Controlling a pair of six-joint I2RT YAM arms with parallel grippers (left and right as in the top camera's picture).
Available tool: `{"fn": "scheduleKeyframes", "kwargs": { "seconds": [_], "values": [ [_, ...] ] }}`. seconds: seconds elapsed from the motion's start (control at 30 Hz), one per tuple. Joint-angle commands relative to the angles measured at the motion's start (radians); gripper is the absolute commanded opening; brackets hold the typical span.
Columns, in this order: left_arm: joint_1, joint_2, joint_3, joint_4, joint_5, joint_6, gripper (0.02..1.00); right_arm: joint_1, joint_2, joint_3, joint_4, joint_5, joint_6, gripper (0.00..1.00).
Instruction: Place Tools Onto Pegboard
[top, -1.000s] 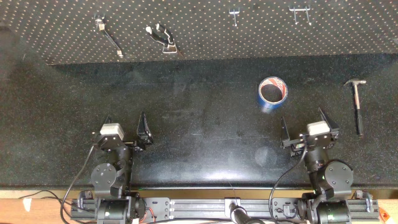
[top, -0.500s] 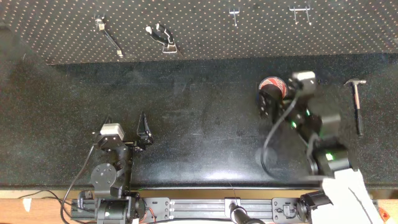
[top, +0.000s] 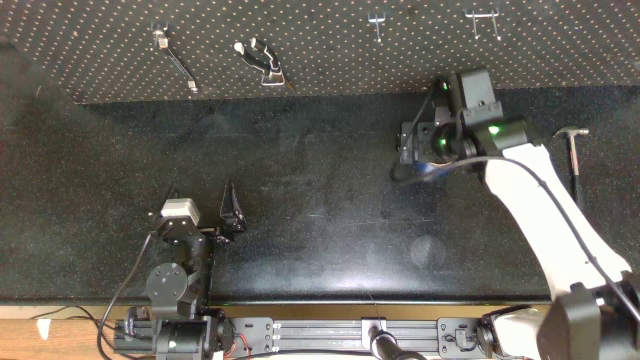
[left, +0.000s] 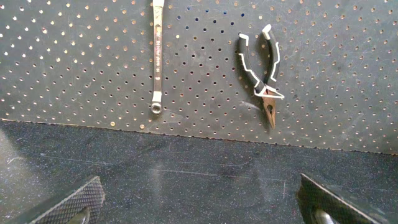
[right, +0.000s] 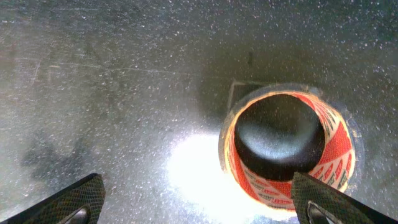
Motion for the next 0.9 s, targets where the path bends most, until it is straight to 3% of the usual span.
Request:
{"fn": "scheduleKeyframes", "kwargs": {
  "seconds": [0.03, 0.13, 0.67, 0.9],
  "values": [
    [0.005, -0.010, -0.002, -0.007, 0.014, 0.016, 0.996, 0.011, 0.078, 0.078, -0.068, 0.048, -0.020, 0.976],
    [0.005, -0.010, -0.002, -0.007, 0.014, 0.016, 0.996, 0.023, 0.135, 0.125, -0.117, 0.088, -0.020, 0.976],
    [0.005, -0.010, -0.002, -0.007, 0.014, 0.016, 0.996, 0.044, 0.248, 0.155, -0.101, 0.116, -0.061, 0.976],
    [0.005, -0.010, -0.002, -0.007, 0.014, 0.016, 0.996, 0.057, 0.248, 0.155, -0.121, 0.237, -0.058, 0.976]
  ]
}}
